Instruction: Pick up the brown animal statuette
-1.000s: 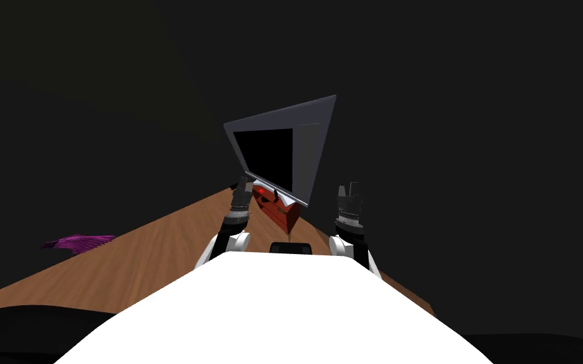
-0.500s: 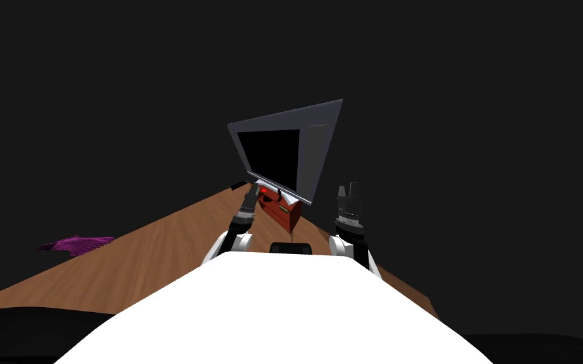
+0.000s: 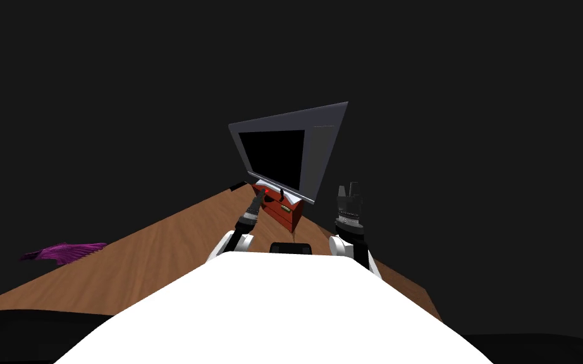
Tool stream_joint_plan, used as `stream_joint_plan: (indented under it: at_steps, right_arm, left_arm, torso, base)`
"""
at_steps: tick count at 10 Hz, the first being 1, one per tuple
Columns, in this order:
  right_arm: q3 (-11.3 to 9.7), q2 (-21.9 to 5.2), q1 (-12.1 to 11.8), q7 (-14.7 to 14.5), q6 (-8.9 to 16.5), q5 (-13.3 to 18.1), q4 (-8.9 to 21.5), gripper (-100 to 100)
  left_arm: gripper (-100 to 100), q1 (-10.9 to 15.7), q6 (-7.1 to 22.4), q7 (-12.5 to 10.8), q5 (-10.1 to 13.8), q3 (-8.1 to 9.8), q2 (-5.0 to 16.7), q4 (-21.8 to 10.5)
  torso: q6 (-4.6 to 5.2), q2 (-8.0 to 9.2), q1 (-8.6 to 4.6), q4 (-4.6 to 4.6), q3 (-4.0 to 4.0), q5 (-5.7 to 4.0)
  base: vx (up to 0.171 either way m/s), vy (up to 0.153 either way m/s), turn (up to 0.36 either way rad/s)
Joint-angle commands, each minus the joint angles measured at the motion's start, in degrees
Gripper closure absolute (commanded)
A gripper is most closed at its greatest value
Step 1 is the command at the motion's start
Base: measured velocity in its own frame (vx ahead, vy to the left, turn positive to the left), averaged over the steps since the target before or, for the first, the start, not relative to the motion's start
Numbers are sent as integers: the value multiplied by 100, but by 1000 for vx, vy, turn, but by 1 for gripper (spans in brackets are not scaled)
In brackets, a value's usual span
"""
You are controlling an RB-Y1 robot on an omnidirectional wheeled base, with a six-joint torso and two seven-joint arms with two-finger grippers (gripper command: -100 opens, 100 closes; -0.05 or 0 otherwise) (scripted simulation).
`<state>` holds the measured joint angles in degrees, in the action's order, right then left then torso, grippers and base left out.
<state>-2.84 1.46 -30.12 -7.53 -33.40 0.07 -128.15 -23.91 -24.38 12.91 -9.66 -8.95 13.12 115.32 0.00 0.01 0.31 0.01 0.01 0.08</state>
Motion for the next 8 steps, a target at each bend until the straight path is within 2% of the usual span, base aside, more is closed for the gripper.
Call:
stream_joint_plan:
  at_steps: [1,4,7,8]
  right_arm:
    - [0,0,0,0,0,0,0,0]
    - [0,0,0,0,0,0,0,0]
    - [0,0,0,0,0,0,0,0]
    - [0,0,0,0,0,0,0,0]
  left_arm:
    - [-100,101,20,134,-135,-113,78,-286]
    - [-100,168,32,204,-215,-171,153,-562]
    - [-100,385,60,417,-473,-354,370,-1163]
    - [-100,385,60,417,-473,-354,370,-1226]
  torso:
    - [0,0,0,0,0,0]
    - [1,-4,-10,-1,-2,-2]
    - [1,-9,-8,-2,-5,-2]
    - [0,-8,-6,-2,-5,-1]
  base:
    - [-13,83,-93]
    - [-1,53,-49]
    - [7,59,-111]
    - [3,47,-57]
